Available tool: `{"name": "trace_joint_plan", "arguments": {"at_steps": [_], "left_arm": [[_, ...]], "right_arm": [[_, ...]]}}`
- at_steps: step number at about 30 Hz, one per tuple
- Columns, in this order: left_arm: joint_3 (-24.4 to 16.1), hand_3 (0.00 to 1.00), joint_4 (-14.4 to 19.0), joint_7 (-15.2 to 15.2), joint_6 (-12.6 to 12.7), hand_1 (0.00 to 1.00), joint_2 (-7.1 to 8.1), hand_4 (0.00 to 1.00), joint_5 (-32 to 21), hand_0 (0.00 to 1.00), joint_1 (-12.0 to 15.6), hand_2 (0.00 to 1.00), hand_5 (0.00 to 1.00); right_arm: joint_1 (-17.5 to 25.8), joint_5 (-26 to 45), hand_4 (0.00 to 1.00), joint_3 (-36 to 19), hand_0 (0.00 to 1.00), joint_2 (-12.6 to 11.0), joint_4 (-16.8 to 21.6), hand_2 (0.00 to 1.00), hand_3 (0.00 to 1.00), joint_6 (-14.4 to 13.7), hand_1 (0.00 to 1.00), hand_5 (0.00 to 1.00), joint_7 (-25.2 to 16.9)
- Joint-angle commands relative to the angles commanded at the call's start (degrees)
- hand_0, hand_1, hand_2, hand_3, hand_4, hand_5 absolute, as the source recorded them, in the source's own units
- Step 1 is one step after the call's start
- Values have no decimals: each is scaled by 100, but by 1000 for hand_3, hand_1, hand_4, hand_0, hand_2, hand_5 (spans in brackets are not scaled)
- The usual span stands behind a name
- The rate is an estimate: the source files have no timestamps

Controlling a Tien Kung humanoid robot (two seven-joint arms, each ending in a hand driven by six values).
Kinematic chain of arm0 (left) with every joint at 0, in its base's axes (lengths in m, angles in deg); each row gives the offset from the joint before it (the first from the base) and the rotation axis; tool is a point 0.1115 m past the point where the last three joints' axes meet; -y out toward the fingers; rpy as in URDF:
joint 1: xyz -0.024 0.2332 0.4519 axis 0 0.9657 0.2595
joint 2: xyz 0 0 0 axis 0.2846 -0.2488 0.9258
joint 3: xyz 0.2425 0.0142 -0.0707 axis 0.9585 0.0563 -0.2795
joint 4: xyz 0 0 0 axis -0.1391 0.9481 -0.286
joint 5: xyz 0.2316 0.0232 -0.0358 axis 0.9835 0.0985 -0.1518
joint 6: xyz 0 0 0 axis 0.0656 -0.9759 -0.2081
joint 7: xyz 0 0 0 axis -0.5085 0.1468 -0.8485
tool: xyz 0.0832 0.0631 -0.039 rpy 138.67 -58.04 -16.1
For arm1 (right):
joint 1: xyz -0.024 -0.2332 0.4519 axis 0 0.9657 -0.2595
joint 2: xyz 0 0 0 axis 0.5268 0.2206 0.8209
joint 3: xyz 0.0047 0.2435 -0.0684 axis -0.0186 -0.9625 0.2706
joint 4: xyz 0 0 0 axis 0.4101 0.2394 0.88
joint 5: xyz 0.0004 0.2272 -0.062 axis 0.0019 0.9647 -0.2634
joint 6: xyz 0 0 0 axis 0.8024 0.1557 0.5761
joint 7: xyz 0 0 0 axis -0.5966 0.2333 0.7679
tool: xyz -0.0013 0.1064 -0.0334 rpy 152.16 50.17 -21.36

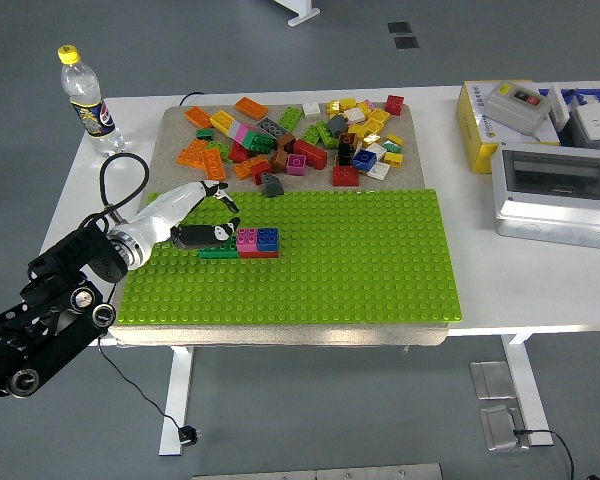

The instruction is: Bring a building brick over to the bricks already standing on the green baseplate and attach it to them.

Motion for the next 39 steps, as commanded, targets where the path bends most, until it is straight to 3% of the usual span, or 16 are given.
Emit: {"name": "trace_joint_plan", "arguments": {"at_steps": [2,6,9,12,16,24,26,28,29,34,35,39], "left_arm": [[-146,621,195,31,15,923,150,572,-30,994,119,899,427],[-482,627,508,139,36,907,592,565,-75,989,491,885,425],[-638,627,473,185,30,907,848,565,-52,989,665,885,425],[-832,625,322,223,25,893,963,558,2,984,791,875,421],[-1223,643,83,250,22,863,886,544,111,965,978,837,416],[-2138,649,-20,261,78,856,341,527,305,963,1425,826,404],[-2213,649,-36,288,105,856,279,527,299,963,1456,826,404],[-2215,649,-69,321,140,856,245,527,280,963,1463,826,404],[-2192,785,-86,329,155,859,244,540,276,966,1456,834,357],[-1833,785,-224,299,171,859,329,540,351,966,1274,834,357],[-1751,856,-251,281,166,858,347,531,384,968,1222,840,243],[-1382,856,-370,220,172,858,413,531,543,968,995,840,243]], "right_arm": [[17,3,544,-6,715,16,1,763,731,-27,710,707,-16],[54,21,541,-11,713,51,2,763,726,-93,712,729,-46],[72,34,541,-1,713,65,-4,763,726,-109,712,729,-52],[83,47,534,17,711,78,-10,763,721,-115,712,751,-51],[96,22,525,32,711,104,-17,762,719,-127,712,748,-39],[127,-77,522,-2,711,132,-17,763,717,-148,712,753,-21],[127,-100,522,-17,711,134,-16,763,717,-150,712,753,-18],[122,-130,522,-40,711,134,-14,763,717,-151,712,753,-13],[120,-137,525,-48,710,134,-14,763,717,-151,713,748,-12],[107,-170,525,-101,710,129,-12,763,717,-153,713,748,-8],[105,-174,538,-106,709,128,-12,762,718,-154,710,734,-8],[95,-189,538,-119,709,124,-11,762,718,-155,710,734,-6]]}}
